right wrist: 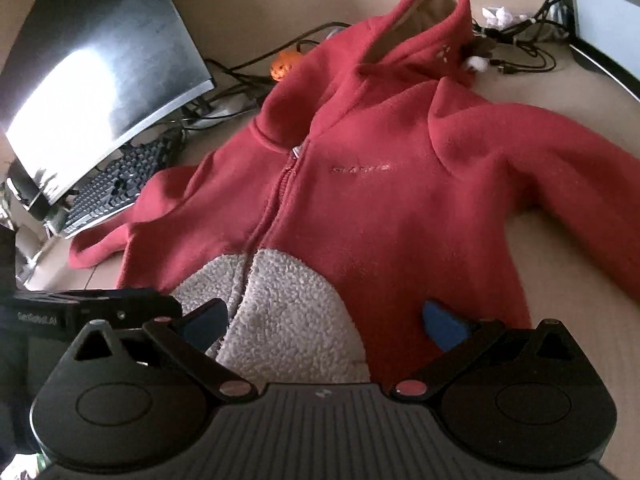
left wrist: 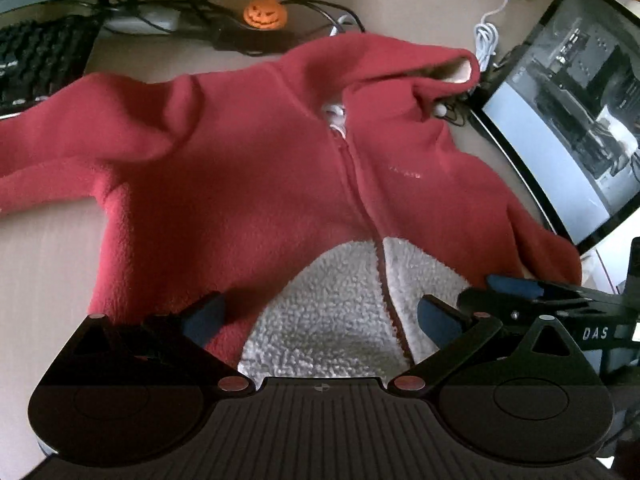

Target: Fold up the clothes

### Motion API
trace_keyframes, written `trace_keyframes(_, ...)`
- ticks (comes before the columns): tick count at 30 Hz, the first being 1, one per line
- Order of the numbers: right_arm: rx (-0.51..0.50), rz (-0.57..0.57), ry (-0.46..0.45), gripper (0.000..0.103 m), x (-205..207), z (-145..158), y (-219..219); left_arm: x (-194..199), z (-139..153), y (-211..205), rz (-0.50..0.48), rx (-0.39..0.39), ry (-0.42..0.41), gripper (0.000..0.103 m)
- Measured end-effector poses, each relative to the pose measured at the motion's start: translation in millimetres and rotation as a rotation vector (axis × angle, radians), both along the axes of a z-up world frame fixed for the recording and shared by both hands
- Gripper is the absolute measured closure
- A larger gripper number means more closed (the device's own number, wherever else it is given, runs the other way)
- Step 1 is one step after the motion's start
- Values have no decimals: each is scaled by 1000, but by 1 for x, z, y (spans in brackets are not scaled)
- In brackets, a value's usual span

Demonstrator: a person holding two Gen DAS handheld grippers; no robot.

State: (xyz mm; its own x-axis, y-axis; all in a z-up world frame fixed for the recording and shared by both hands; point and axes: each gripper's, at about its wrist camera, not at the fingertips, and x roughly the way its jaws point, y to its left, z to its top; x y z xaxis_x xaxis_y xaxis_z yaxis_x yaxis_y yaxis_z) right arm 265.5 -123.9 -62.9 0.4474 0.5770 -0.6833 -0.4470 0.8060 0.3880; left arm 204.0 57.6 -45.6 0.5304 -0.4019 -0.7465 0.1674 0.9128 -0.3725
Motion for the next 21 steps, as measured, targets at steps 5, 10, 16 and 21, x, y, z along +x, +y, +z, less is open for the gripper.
trace_keyframes(5,-88,108,-60,0,-3,-3,11,-12,-2,-4,56,1,-11,0)
trace_keyframes(10,-220,236,-127,0,-9,-3,25,-21,-1,-10,53,38,-18,0)
trace_keyframes(16,-142,129,-86,0,-9,20,-3,-28,-1,-13,14,108,-29,0)
trace_keyframes(21,-81,-274,-212,0,-11,41,-81,-33,1,-5,-45,151,-16,0)
